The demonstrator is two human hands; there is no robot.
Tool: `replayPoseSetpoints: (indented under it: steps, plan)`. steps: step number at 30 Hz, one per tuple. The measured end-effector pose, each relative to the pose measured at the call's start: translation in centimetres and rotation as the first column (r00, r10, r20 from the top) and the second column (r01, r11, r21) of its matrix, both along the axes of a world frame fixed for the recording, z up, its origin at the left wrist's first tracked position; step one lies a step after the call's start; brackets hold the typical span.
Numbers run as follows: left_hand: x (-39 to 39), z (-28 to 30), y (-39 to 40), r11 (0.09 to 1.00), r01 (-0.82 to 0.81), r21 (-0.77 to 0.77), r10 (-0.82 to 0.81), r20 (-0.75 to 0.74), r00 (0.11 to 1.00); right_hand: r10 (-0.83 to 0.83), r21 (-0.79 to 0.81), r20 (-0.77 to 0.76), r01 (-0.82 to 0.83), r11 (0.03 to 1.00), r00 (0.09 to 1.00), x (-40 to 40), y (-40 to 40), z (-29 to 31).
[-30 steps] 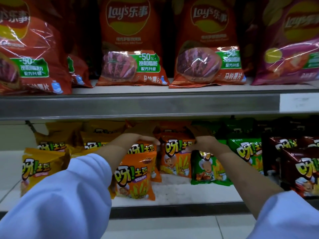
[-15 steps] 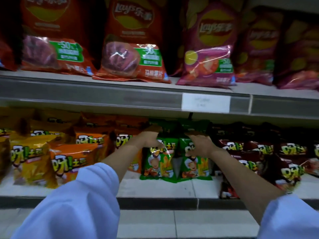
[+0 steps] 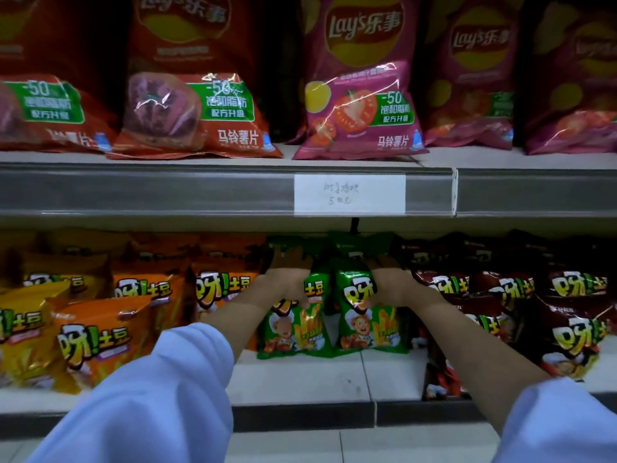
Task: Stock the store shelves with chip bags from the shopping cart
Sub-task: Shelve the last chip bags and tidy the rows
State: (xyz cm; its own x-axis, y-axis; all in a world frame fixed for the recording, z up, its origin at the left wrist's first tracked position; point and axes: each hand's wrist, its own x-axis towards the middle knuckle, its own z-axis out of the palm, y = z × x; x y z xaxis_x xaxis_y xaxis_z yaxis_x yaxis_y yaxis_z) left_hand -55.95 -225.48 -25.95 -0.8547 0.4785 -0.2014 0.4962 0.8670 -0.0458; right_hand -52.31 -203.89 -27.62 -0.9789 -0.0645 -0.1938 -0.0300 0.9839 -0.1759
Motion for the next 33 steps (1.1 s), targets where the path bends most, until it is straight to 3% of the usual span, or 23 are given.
replayPoseSetpoints:
  steps: [5,9,13,21,25,27,29,33]
  plan:
    - [-0.2,-0.2,-0.1,1.0,-0.008,0.029,0.009,-0.052,0.999,-0.036,0.025,-0.075,0.038,0.999,0.997,0.6,-0.2,-0.1]
    - [-0.1,0.3,0.2,1.0,-0.018,0.016,0.018,0.003,1.0,-0.071,0.067,-0.059,0.075,0.995,0.996,1.4,-0.2,0.6]
    - [-0.5,1.3,1.7,0.994,0.009,0.107,-0.007,-0.015,1.0,-0.062,0.052,-0.093,0.067,0.996,0.994,2.8,0.4,1.9]
    - [2.5,2.6,10.8,0.939,0.146,0.312,-0.171,0.054,0.984,-0.09,0.0,-0.113,0.09,0.996,0.99,6.0,6.2,3.1]
    - [4.5,2.6,16.8,0.911,0.087,0.402,-0.18,0.2,0.963,-0.095,0.007,-0.11,0.096,0.995,0.989,7.6,12.2,3.5]
    - [5.6,2.3,20.1,0.897,0.085,0.434,-0.186,0.197,0.963,-0.089,0.013,-0.104,0.091,0.996,0.991,8.4,15.7,3.8]
    - [6.5,2.1,22.7,0.898,0.109,0.425,-0.187,0.147,0.971,-0.069,0.012,-0.086,0.07,0.997,0.994,8.9,18.5,4.0]
    - [7.6,1.0,26.0,0.968,0.094,0.232,-0.124,0.121,0.985,-0.016,0.005,-0.063,0.016,1.0,0.998,8.8,22.7,3.9]
